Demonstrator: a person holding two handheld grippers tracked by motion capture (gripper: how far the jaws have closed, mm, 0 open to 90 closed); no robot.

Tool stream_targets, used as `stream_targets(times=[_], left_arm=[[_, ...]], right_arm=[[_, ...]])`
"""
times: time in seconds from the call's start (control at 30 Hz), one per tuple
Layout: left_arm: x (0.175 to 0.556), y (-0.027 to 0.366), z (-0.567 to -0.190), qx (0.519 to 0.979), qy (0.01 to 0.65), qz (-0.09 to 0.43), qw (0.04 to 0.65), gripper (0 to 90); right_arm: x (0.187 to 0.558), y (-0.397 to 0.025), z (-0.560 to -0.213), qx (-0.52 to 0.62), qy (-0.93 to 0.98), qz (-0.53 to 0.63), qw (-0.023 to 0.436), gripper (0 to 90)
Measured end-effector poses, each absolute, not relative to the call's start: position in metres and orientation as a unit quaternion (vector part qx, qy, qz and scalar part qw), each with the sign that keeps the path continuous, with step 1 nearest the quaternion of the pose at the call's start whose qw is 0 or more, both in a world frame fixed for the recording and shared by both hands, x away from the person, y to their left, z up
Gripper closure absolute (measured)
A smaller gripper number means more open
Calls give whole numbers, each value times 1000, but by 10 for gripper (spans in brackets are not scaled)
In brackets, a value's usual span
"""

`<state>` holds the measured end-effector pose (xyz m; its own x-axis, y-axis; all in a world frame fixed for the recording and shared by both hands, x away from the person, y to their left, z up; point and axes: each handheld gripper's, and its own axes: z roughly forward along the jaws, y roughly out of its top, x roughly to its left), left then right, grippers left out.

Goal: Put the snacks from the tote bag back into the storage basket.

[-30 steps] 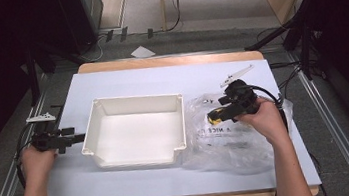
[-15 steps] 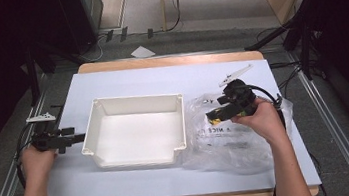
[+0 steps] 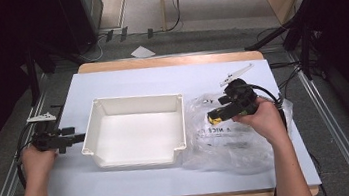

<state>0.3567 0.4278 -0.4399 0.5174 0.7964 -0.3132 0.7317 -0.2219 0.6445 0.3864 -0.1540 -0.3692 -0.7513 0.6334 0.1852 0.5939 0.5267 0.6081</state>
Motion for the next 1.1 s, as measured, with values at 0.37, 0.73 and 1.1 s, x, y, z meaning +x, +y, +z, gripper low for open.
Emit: stream_targets(times=[0.37, 0.73, 1.1], left_arm=[[357, 428, -440, 781, 489, 42, 386, 208], [356, 429, -439, 782, 488, 43, 385, 208], [356, 429, -439, 782, 488, 43, 386, 208]], right_arm=[[383, -159, -363, 351, 876, 329, 37, 269], [379, -172, -351, 360, 871, 330, 50, 272], [377, -185, -346, 371, 867, 327, 59, 281]])
